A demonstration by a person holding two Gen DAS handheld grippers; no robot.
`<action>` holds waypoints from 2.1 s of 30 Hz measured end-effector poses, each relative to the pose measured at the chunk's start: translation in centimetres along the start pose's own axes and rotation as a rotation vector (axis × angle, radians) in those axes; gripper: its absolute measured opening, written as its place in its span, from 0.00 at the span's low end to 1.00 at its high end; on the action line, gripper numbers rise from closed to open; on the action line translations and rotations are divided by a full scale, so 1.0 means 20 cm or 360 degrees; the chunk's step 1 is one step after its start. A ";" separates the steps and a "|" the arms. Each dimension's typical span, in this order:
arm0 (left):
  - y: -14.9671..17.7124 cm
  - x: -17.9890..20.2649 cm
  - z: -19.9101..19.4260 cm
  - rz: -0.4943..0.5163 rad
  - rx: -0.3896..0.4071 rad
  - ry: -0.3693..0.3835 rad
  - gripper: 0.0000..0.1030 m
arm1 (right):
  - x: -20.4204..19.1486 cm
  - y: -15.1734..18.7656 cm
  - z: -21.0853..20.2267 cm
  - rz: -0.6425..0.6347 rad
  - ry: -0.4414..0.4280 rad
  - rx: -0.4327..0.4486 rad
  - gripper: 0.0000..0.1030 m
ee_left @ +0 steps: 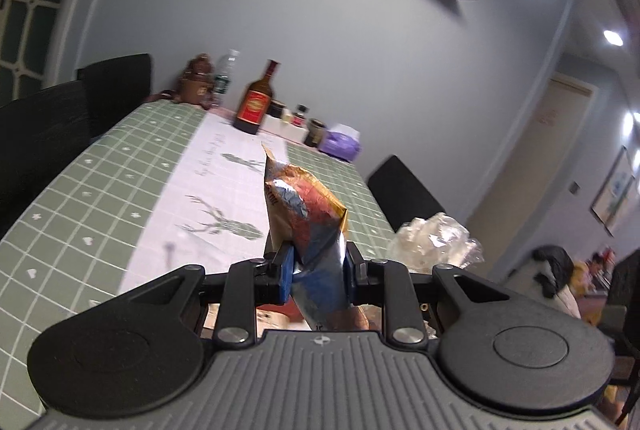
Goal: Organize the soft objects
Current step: 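Carry snack bag and foil bundle into the orange box with both grippers, then open both grippers to drop the items and withdraw from the box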
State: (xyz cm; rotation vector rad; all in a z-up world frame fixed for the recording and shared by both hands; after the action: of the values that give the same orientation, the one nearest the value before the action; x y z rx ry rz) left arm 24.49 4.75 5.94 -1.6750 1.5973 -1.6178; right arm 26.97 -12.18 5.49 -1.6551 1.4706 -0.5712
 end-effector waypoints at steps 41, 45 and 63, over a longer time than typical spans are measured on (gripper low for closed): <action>0.72 0.65 1.06 0.0952 -0.1040 -0.0007 0.27 | 1.05 0.28 0.45 -0.1026 0.0553 -0.0797 0.46; 0.74 0.63 1.09 0.0961 -0.1073 -0.0024 0.28 | 1.05 0.30 0.51 -0.1063 0.0548 -0.0832 0.48; 0.64 0.67 0.99 0.0934 -0.0895 -0.0007 0.40 | 0.96 0.27 0.39 -0.1218 0.0627 -0.0748 0.69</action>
State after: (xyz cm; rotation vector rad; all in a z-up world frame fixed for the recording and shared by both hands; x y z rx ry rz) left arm 31.46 -19.40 -4.25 -1.2173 2.4006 -0.9218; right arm 34.08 -28.32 -6.72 -2.6218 1.2509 -1.0694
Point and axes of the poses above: each gripper's, at about its wrist camera, not at the fingertips, and z roughly the way its jaws point, x to its right, y to its underside, the point moved 8 cm from there along z, roughly the way its jaws point, and after that the axes turned 10 degrees about y, right-handed, at the moved point
